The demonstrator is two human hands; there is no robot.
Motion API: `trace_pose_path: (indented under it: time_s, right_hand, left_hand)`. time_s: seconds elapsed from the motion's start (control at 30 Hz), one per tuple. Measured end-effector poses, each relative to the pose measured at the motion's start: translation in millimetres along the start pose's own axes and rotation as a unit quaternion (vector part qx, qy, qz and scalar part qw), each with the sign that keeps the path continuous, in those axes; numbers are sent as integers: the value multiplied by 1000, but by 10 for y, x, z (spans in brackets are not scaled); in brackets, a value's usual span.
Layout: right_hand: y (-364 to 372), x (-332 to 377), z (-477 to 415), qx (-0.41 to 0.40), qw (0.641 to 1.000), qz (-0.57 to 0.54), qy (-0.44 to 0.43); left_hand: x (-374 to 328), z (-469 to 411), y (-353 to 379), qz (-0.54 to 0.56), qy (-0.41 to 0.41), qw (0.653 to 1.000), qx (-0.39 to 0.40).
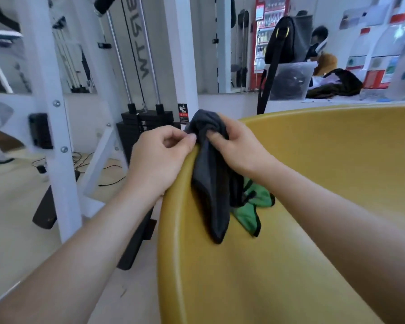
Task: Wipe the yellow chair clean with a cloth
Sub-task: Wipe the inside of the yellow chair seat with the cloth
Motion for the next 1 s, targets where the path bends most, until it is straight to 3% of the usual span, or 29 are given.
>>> trace_pose_path:
  time_s: [0.07, 0.17, 0.3, 0.37, 0.43, 0.53, 0.6, 0.73, 0.87, 0.93, 1.0]
  right_hand:
    - [-87, -124, -143, -8, 999, 43, 30]
    - [-118, -305, -231, -65, 993, 40, 94]
    - [317, 301, 275, 6, 997, -58, -43]
    - [541, 633, 615, 58, 989, -50, -128]
    - [603, 710, 715, 63, 984, -49, -161]
    - [439, 506, 364, -14, 993, -26, -116]
    - [370, 385, 177, -49, 996, -29, -70]
    - [661, 558, 649, -18, 996, -41, -83]
    - [869, 762, 1294, 70, 992, -83, -66]
    - [897, 796, 1393, 71, 992, -95, -47]
    - [891, 856, 1244, 37, 994, -97, -35]
  left_hand:
    - [65, 250, -80, -2, -5, 1000, -12]
    - [219, 720, -100, 114, -37, 992, -50]
    - [269, 832, -156, 126, 10, 981, -145]
    - [178, 845, -223, 110, 64, 973, -192]
    - [133, 872, -272, 94, 111, 966, -212]
    - [154, 732, -220, 52, 110, 983, -141]
    - [236, 573, -164, 84, 72, 992, -67]
    - [264, 302, -205, 182, 4, 983, 13]
    - [129, 227, -38, 72, -10, 984, 164]
    - [130, 268, 17, -1, -6, 975, 220]
    - [88, 207, -18, -39, 11, 973, 227]
Point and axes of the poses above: each hand's wrist, its own z-axis away from the middle knuckle, its own y-axis out of the palm, x = y × z, the point moved 8 cm from there along -z, towards the middle knuckle, and after that the axes turned 9 degrees about x, right-handed, at the moved point
